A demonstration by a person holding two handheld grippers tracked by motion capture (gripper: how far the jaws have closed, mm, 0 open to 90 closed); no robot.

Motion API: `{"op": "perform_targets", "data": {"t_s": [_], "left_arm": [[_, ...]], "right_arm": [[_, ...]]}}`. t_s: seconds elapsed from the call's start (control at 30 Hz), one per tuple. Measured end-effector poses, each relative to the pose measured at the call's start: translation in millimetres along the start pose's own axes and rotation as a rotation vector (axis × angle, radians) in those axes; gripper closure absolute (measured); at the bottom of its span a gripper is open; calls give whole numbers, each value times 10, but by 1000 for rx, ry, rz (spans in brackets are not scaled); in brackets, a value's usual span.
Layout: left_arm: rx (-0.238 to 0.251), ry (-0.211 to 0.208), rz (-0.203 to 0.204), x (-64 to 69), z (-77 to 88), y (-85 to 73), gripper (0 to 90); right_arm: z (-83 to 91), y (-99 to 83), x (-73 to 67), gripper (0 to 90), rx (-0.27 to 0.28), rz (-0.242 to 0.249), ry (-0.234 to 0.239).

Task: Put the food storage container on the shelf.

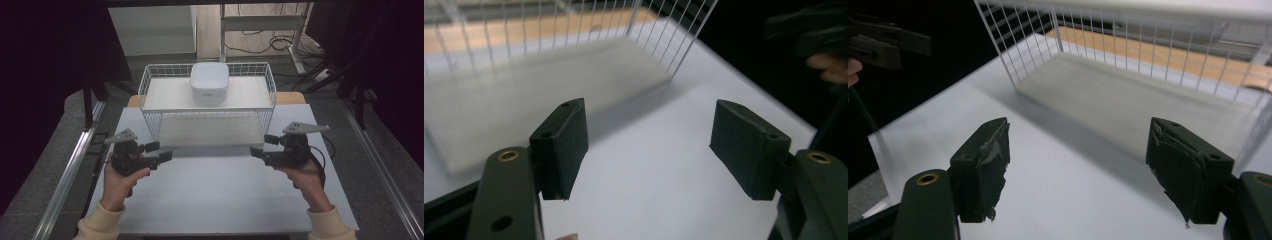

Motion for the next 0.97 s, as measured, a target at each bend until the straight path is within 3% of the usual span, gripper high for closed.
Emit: {"op": "perform_targets", "data": {"t_s": [0.03, 0.13, 0.2, 0.27, 0.3, 0.4, 0.57, 0.83, 0.97], "left_arm": [[-7, 11, 6, -19, -34, -76, 316], [-70, 42, 18, -72, -160, -299, 321], [-81, 52, 15, -74, -174, -339, 325], [-100, 79, -9, -85, -218, -445, 325], [-100, 79, -9, -85, -218, -445, 324], [-118, 87, -3, -135, -233, -475, 323], [-81, 81, 7, -157, -134, -426, 330], [-94, 68, -9, -136, -144, -458, 325], [-101, 88, -18, -154, -166, -469, 319]], "right_arm": [[0, 0, 0, 255, 0, 0, 0], [51, -305, -43, 257, -14, -13, -13], [50, -376, -47, 255, -34, -13, -10], [8, -612, -61, 257, -68, -21, -21], [8, -612, -61, 257, -68, -21, -21], [-72, -764, -36, 253, -134, -17, -38], [-65, -741, -32, 252, -103, -11, -41], [-125, -797, -25, 212, -123, 13, -80], [-139, -841, 32, 186, -116, 5, -98]]}}
Point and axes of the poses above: each handheld gripper's, and its own axes: z roughly backward along the jaws, y roughly out of its top, x roughly to its right, the point moved 1 cm from there along -z, roughly forward along the jaws, and after that the axes turned 9 degrees about z, right-handed, at the moved point
